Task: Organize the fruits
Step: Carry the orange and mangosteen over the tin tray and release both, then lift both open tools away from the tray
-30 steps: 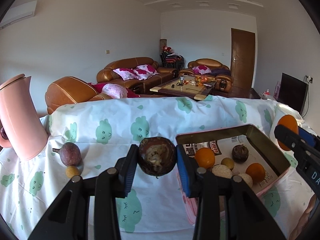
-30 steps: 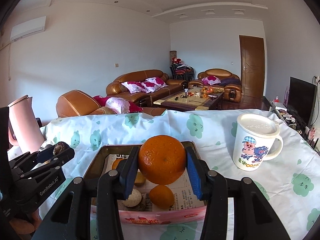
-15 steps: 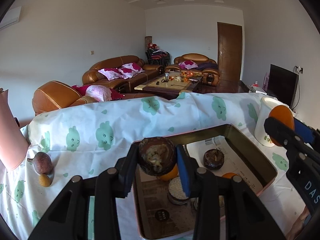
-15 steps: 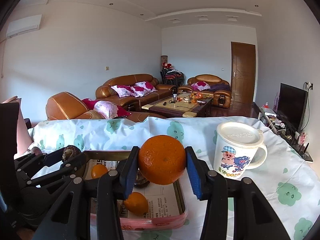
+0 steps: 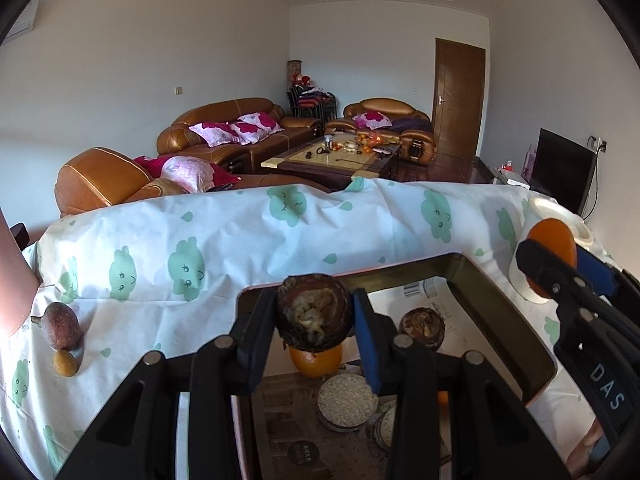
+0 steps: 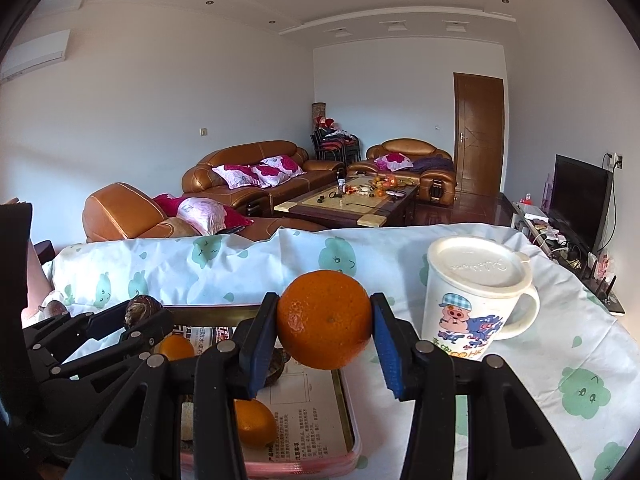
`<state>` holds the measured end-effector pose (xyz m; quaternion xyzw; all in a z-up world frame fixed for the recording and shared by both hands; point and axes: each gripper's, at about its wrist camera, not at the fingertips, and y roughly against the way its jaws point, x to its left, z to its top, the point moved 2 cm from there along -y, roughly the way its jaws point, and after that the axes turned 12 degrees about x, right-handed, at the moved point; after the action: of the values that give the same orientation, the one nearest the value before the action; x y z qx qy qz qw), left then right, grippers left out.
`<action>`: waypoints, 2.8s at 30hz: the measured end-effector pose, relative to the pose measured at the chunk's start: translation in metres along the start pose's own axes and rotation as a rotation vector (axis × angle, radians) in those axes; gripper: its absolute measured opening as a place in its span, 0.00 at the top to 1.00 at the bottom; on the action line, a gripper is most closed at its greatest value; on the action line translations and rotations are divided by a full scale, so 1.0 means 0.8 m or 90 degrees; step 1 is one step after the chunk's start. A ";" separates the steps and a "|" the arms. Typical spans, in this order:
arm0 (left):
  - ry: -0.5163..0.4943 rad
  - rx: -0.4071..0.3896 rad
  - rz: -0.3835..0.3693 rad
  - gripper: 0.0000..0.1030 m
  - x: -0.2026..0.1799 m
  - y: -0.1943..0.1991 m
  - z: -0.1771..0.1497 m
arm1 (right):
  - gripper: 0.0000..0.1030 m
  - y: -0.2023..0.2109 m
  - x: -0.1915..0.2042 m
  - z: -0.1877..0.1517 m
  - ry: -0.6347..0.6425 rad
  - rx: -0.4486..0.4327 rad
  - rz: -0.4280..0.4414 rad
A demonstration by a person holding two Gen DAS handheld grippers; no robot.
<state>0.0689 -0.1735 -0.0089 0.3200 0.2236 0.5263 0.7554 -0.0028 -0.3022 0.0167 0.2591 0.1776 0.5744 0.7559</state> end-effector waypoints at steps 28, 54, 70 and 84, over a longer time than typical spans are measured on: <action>0.015 0.024 0.023 0.62 0.011 -0.018 -0.006 | 0.52 -0.089 0.017 -0.003 -0.029 0.170 0.192; -0.005 -0.032 0.073 0.00 0.004 0.011 -0.016 | 0.31 -0.039 -0.017 -0.003 -0.090 0.028 0.100; 0.014 -0.058 0.093 0.00 0.015 0.035 -0.034 | 0.21 0.015 -0.001 -0.016 -0.042 -0.073 0.004; -0.013 -0.070 0.086 0.00 0.016 0.055 -0.049 | 0.12 0.045 0.019 -0.038 -0.017 -0.084 -0.017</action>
<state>0.0181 -0.1412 -0.0050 0.2980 0.1644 0.5842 0.7368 -0.0440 -0.2746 0.0139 0.2137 0.1330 0.5710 0.7814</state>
